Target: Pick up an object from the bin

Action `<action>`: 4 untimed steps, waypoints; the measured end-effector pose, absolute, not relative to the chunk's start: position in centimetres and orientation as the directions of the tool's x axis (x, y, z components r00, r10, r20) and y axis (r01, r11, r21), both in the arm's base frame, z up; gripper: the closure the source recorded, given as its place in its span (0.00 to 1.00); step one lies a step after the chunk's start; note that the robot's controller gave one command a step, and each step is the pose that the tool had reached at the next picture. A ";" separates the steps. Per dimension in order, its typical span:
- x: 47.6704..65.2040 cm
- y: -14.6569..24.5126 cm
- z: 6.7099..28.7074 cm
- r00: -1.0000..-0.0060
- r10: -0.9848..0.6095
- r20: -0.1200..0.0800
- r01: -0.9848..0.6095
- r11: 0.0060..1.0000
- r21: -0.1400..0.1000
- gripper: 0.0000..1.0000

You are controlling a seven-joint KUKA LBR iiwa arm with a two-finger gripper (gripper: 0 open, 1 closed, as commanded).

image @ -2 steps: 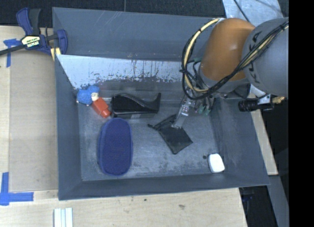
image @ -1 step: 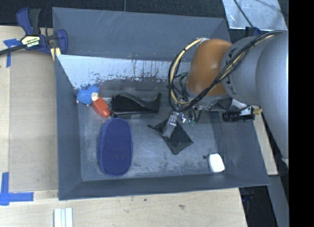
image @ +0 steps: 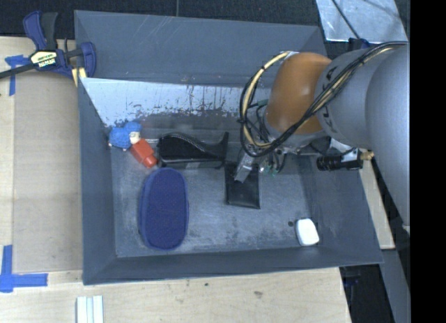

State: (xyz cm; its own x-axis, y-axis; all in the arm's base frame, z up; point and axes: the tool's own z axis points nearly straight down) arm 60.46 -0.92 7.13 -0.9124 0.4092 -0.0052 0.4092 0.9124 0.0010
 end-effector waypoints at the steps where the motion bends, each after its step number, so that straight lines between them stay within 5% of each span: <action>1: 60.8 1.2 10.5 -0.946 0.323 -0.005 0.323 0.946 0.000 1.00; 2: 59.5 2.2 11.0 -0.954 0.300 -0.001 0.300 0.954 -0.001 1.00; 3: 59.5 2.2 11.0 -0.954 0.300 -0.002 0.300 0.954 0.000 0.00; 4: 57.3 1.5 6.9 -0.999 0.036 0.000 0.036 0.999 0.000 0.00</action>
Offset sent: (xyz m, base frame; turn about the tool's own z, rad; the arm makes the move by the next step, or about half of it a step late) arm 0.0022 0.0220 0.0327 -0.0918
